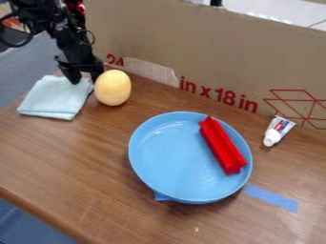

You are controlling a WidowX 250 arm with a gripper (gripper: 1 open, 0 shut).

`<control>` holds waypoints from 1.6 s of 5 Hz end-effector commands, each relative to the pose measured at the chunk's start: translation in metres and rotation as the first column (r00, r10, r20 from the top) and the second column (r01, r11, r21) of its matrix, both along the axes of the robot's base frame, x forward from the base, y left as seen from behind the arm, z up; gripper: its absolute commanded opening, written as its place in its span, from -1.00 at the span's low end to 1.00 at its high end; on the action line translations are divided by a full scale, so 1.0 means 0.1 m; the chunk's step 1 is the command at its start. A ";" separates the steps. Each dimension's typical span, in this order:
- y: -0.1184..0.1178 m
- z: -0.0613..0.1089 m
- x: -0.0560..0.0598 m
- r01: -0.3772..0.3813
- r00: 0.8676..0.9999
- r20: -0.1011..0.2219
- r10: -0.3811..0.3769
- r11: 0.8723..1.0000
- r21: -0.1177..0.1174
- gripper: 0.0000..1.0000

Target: Move the yellow ball to the right side of the table

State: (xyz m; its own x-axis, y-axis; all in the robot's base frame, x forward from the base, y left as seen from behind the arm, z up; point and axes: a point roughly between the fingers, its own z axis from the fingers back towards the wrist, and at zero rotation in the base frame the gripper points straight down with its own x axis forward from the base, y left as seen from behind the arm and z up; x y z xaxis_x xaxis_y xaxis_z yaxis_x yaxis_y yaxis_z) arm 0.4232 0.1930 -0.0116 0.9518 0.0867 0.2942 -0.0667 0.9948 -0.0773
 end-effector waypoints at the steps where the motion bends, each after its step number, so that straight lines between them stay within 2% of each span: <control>1: 0.04 0.05 -0.06 0.028 1.000 -0.011 -0.028 1.000 -0.002 1.00; 2: 0.05 0.08 -0.01 0.033 0.999 -0.019 -0.033 0.999 -0.007 1.00; 3: 0.06 0.03 0.06 0.033 0.999 -0.016 -0.034 0.999 -0.024 1.00; 4: 0.00 0.02 0.18 0.034 0.999 -0.024 -0.034 0.999 -0.026 1.00; 5: 0.08 0.12 0.25 0.028 0.999 -0.026 -0.029 0.999 -0.032 1.00; 6: 0.12 0.14 0.17 0.043 0.998 -0.037 -0.044 0.999 -0.033 1.00; 7: 0.09 0.31 0.16 0.041 0.998 -0.047 -0.042 0.999 -0.024 1.00; 8: 0.02 0.32 0.10 0.050 0.998 -0.048 -0.051 0.999 -0.014 1.00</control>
